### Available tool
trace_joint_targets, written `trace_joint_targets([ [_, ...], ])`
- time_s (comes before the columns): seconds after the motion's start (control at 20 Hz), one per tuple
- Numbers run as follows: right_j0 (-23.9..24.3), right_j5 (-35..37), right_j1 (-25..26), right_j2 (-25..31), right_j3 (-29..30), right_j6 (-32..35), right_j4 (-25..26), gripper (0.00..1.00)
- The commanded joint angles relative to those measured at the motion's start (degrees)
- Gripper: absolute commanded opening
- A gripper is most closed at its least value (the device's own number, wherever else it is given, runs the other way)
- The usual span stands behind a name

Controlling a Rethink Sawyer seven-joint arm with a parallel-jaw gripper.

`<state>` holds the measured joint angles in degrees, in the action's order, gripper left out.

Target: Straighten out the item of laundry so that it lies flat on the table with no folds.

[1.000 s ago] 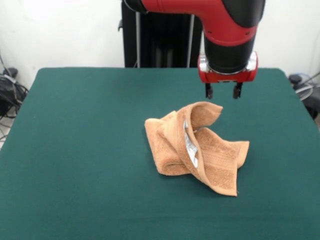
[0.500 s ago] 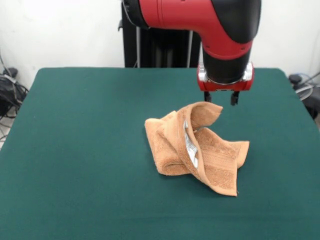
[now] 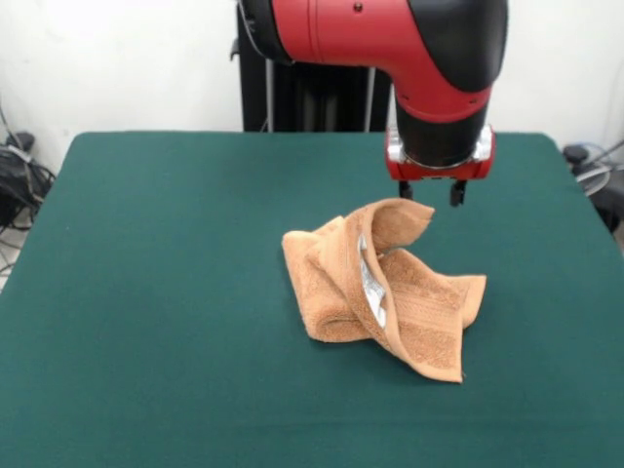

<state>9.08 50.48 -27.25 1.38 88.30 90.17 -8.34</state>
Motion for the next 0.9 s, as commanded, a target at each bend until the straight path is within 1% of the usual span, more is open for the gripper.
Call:
trace_joint_targets([
  [0.05, 0.2, -5.1, 1.2, 5.5, 4.8, 8.1, -2.5, 1.00],
  [0.3, 0.5, -5.2, 0.9, 6.1, 5.7, 8.8, -4.2, 1.00],
  [0.45, 0.2, -4.0, 0.8, 5.8, 4.7, 8.4, -4.3, 1.00],
  [0.65, -0.4, -0.4, 0.7, 5.0, 1.9, 8.2, -3.7, 1.00],
  [0.75, -0.1, -0.9, 0.3, 5.3, 2.8, 8.2, -4.1, 1.00],
  [0.9, -0.3, -0.2, 0.4, 5.1, 2.0, 8.1, -3.8, 1.00],
])
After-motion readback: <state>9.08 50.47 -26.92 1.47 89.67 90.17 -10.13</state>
